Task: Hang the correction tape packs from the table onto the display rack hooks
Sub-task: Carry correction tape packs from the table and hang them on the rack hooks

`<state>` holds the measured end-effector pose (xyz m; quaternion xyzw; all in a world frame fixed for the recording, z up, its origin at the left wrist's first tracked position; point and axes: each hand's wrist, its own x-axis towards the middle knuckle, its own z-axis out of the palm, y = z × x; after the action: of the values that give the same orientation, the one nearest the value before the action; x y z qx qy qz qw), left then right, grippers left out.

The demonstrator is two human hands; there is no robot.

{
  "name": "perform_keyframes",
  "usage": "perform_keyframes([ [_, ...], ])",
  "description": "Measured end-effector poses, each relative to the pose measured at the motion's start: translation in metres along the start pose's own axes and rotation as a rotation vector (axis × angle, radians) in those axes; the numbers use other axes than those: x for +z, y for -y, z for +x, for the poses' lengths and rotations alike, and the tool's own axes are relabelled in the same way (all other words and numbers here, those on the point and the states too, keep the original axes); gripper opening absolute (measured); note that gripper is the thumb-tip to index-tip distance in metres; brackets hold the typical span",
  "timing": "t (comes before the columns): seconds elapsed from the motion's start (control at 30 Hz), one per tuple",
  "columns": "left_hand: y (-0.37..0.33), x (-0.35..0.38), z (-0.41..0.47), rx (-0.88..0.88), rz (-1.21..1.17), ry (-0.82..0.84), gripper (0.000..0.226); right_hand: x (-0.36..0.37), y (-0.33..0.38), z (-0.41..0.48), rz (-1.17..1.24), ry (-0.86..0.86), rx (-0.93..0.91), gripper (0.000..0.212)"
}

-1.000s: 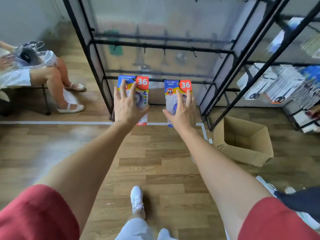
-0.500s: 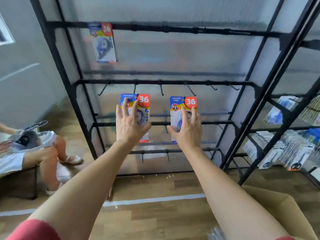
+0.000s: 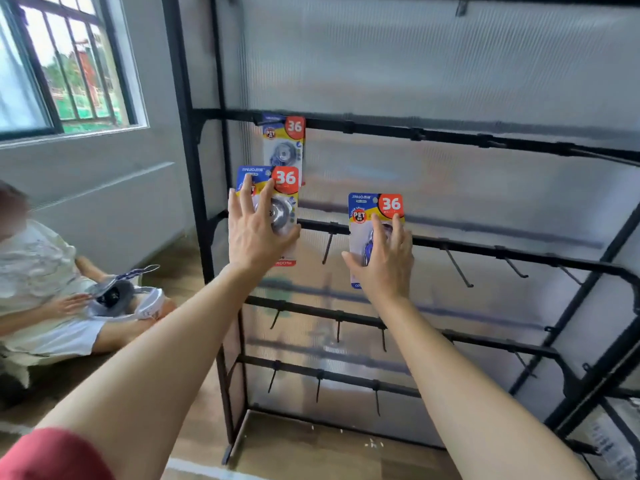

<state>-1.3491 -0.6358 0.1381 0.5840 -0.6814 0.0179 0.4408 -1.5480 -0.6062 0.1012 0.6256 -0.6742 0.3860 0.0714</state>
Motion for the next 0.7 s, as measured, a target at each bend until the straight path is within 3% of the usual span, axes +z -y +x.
perform_keyframes([
  [0.37,0.035,-0.005,0.092,0.146,-0.057,-0.068,0.086,0.052,0.044,0.055,0.08,-0.138,-0.02,0.081],
  [0.7,0.055,0.005,0.107,0.234,-0.209,-0.161,0.084,0.076,0.051,0.066,0.04,-0.175,0.01,0.081],
])
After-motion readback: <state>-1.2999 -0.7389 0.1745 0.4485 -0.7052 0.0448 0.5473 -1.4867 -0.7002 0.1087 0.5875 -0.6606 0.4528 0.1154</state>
